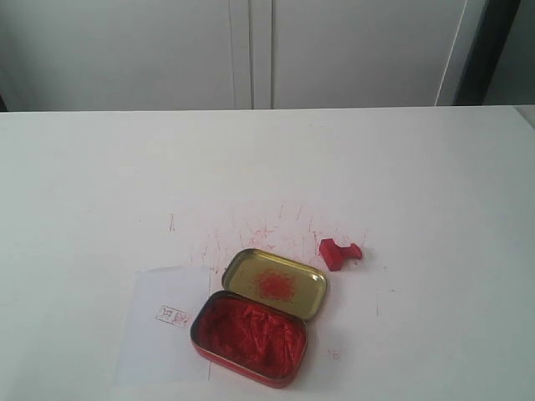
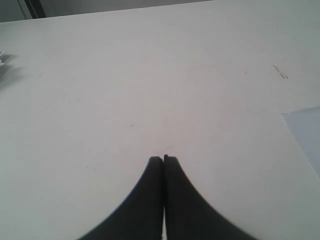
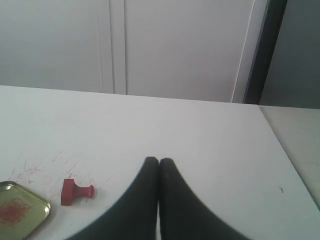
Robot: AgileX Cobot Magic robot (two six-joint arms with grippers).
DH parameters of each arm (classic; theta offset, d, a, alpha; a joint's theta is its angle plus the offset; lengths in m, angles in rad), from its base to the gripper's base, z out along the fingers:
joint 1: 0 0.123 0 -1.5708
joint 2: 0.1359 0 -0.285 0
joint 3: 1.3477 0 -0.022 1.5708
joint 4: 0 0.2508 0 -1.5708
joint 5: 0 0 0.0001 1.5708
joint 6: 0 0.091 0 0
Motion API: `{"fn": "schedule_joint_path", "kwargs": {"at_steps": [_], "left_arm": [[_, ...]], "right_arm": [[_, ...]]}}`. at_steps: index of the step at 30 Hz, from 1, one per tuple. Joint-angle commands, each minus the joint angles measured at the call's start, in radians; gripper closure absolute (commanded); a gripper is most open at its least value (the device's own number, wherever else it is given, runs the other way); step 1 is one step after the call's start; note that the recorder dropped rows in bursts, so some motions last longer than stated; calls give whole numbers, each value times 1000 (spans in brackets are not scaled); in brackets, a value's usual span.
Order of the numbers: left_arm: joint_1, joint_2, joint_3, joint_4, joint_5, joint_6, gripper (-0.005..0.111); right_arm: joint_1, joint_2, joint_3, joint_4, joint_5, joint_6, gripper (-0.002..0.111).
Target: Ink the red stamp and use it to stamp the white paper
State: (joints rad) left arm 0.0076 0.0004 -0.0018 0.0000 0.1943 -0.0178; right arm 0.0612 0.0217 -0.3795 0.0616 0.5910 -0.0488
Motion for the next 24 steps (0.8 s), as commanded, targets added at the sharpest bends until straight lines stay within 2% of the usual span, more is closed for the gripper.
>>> {"fn": "schedule_joint_path", "kwargs": {"at_steps": [1,24], "left_arm": [[-1,0,2,-6,0,-4,107],[-1,0,2,-6,0,-4,107]], "right_arm": [[-5,-22,35,-11,-25,0,108],[-5,-22,220,-17,-154,0,108]]}}
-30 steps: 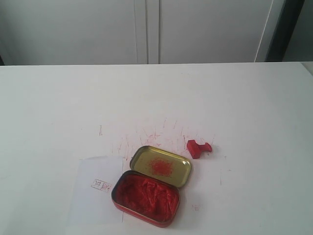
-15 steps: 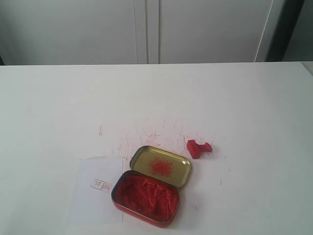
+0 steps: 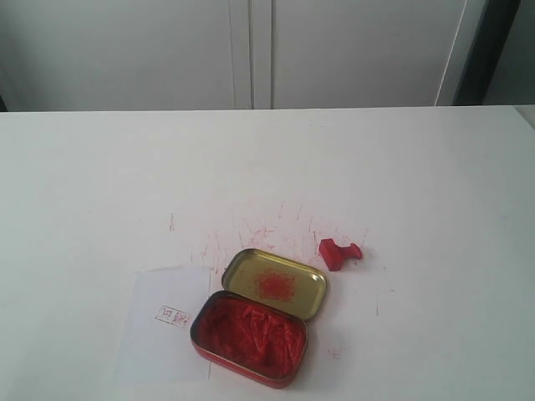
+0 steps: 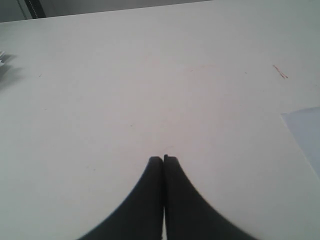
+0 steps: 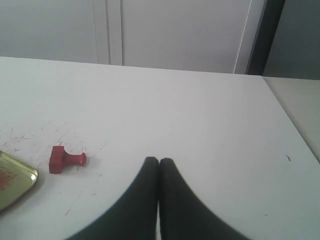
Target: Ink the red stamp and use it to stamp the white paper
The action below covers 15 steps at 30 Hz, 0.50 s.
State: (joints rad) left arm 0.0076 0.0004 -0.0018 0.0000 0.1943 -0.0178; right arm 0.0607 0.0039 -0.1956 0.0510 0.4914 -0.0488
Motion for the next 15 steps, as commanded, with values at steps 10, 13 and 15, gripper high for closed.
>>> {"fn": "schedule_joint_path", "kwargs": {"at_steps": [10,13,15], "left_arm": [[-1,0,2,-6,0,-4,107],[-1,0,2,-6,0,-4,107],[-1,0,2,-6,0,-4,107]], "right_arm": [[-5,-4,138,-70,-114,0,108],[-5,-4,172,-74,-119,0,108],[-5,-4,193,-74,-122,0,108]]}}
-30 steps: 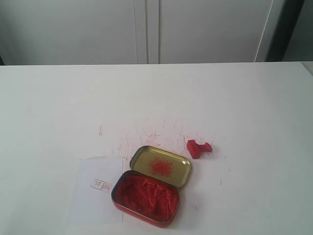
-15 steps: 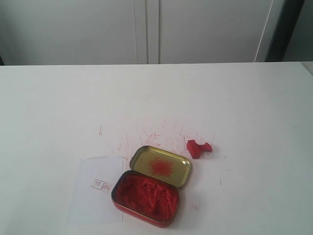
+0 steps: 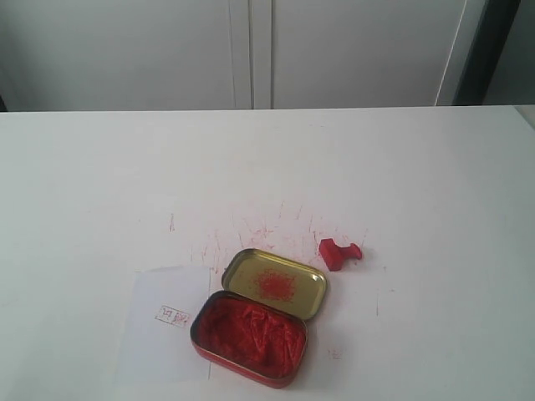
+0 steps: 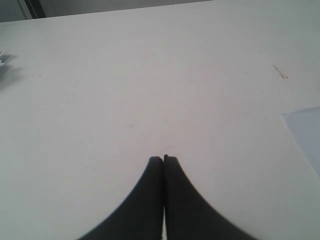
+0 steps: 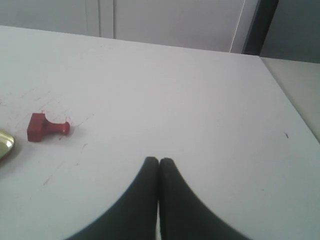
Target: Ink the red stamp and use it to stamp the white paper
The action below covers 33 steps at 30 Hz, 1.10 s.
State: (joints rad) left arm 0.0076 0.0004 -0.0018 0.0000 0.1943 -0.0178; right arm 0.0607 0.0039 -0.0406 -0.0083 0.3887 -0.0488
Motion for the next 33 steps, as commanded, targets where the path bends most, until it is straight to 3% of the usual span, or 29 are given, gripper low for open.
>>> {"fn": "schedule_joint_path", "kwargs": {"at_steps": [1,33], "left_arm": [[-1,0,2,-6,0,-4,107],[-1,0,2,-6,0,-4,107]], "right_arm": [[-5,-4,41,-15,-26,0,108],[-5,-4,41,-15,-45,0,108]]}}
